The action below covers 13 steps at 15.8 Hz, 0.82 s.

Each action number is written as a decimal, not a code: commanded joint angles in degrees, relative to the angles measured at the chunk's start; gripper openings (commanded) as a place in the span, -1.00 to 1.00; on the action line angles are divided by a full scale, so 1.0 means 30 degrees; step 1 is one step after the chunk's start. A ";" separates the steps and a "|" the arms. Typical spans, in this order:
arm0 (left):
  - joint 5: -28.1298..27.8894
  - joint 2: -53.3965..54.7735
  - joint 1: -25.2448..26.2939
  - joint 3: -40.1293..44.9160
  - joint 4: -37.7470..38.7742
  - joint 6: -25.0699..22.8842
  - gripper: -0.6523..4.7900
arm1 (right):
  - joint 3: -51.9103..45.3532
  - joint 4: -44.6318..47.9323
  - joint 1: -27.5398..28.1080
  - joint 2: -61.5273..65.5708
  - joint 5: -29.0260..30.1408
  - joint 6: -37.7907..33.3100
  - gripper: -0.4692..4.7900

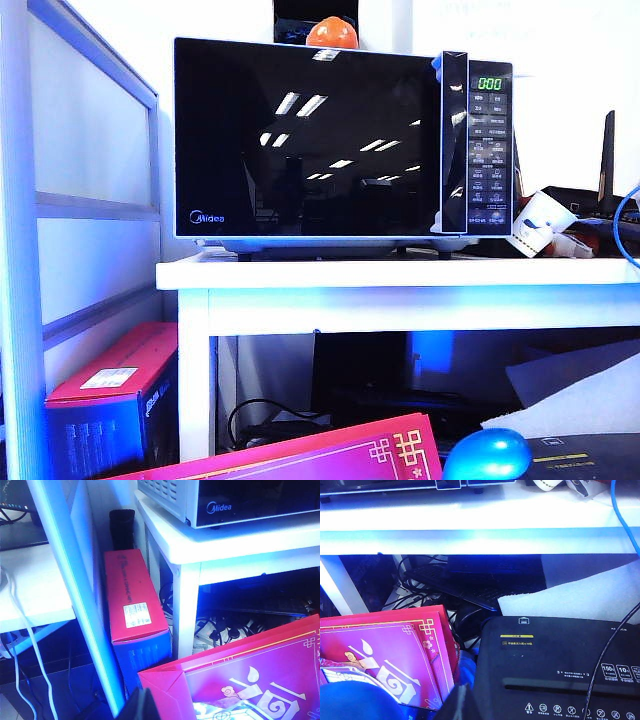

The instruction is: Open the microwave door, place the orange inside the microwave, then close the microwave door.

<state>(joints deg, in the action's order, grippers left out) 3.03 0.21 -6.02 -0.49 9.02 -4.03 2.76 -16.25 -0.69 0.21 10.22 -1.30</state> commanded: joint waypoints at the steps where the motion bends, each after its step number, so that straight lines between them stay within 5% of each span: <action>1: 0.0262 -0.0066 0.0000 0.0036 0.0372 0.0007 -0.78 | -0.0007 -0.0357 -0.0022 -0.0029 0.0066 -0.0095 -0.83; 6: 0.0270 -0.0066 0.0000 0.0036 0.0240 0.0102 -0.78 | -0.0007 -0.0109 -0.0022 -0.0029 0.0087 -0.0656 -0.83; 11: 0.0240 -0.0066 0.0000 -0.0313 -0.3912 0.2630 -0.78 | 0.0000 0.3854 -0.0029 -0.0029 0.1457 -0.2004 -0.83; 13: -0.0590 -0.0058 0.0007 -0.1603 -0.3891 0.3854 -0.78 | 0.0175 0.5530 -0.0022 -0.0029 0.1137 -0.6331 -0.83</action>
<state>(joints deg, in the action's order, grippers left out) 2.68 0.21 -6.02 -3.75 -1.48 5.80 2.72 -1.45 -0.71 0.21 14.11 -14.26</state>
